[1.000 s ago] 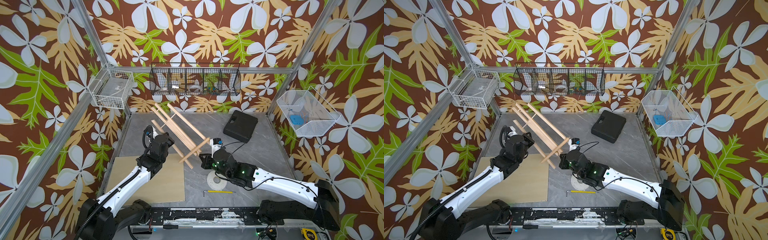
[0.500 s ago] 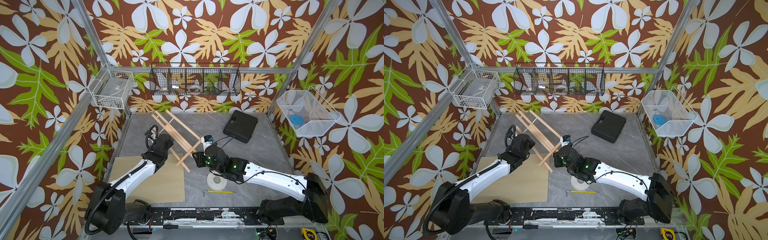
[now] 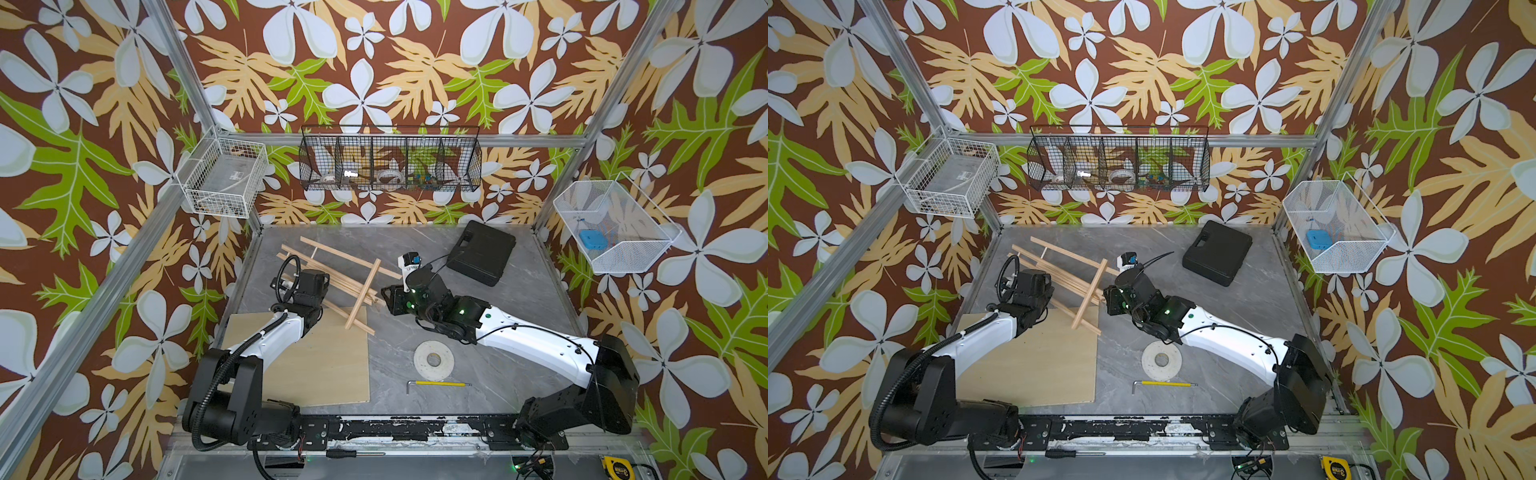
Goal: Disassemble the easel
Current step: Place the item at the center of the board.
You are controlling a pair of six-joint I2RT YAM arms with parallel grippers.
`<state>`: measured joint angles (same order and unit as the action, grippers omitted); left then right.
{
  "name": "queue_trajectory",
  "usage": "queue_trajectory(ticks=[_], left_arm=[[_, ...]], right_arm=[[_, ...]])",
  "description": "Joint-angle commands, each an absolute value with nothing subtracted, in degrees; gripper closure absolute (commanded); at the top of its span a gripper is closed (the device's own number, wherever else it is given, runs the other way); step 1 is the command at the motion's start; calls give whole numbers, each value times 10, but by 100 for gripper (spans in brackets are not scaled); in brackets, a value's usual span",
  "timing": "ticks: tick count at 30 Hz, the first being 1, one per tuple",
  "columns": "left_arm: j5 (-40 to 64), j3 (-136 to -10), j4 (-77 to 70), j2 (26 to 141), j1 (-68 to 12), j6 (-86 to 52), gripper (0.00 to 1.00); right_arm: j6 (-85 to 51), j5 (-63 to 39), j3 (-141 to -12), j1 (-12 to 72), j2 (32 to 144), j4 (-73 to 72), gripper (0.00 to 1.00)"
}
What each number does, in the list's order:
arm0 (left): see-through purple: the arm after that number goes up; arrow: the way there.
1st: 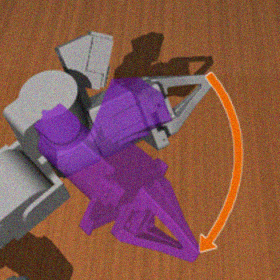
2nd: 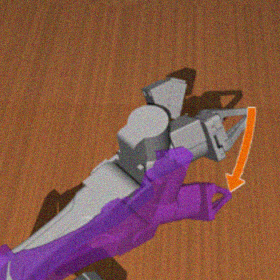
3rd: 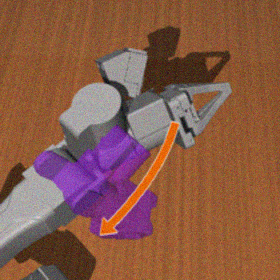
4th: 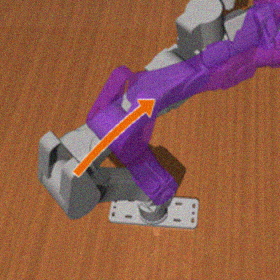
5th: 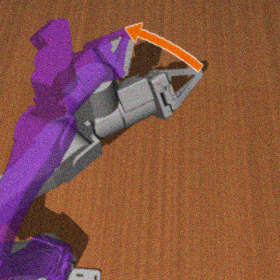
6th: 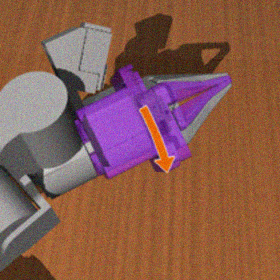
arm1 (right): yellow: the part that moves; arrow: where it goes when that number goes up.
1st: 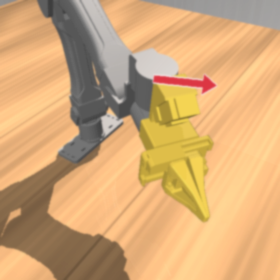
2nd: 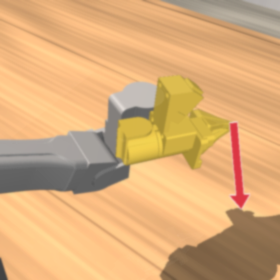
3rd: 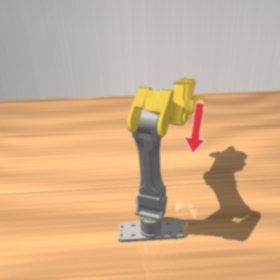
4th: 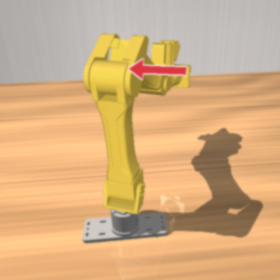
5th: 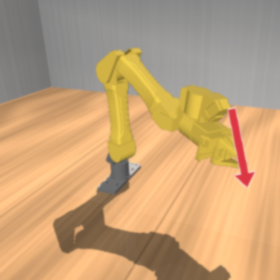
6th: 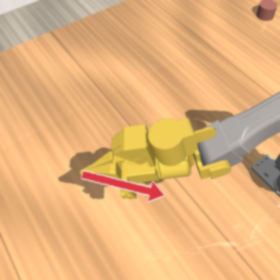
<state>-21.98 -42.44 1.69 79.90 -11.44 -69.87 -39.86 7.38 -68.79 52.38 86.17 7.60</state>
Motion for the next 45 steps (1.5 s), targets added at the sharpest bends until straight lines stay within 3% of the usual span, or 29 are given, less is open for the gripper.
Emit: queue_trajectory(ticks=[1, 19, 24, 29, 45], left_arm=[[-234, -449, 39, 816, -99, -748, 100], [-235, -637, 141, 1051, -39, -881, 100], [-241, -665, 151, 1094, -26, -878, 91], [-252, -680, 166, 1115, -22, -871, 89], [-259, -668, 181, 1110, -22, -875, 70]], right_arm=[[-371, 62, -703, 508, 870, 79, 61], [-355, -6, -749, 415, 939, 89, 58], [-354, -20, -749, 396, 950, 91, 58], [-351, -27, -754, 383, 960, 91, 58], [-340, -13, -755, 378, 952, 100, 58]])
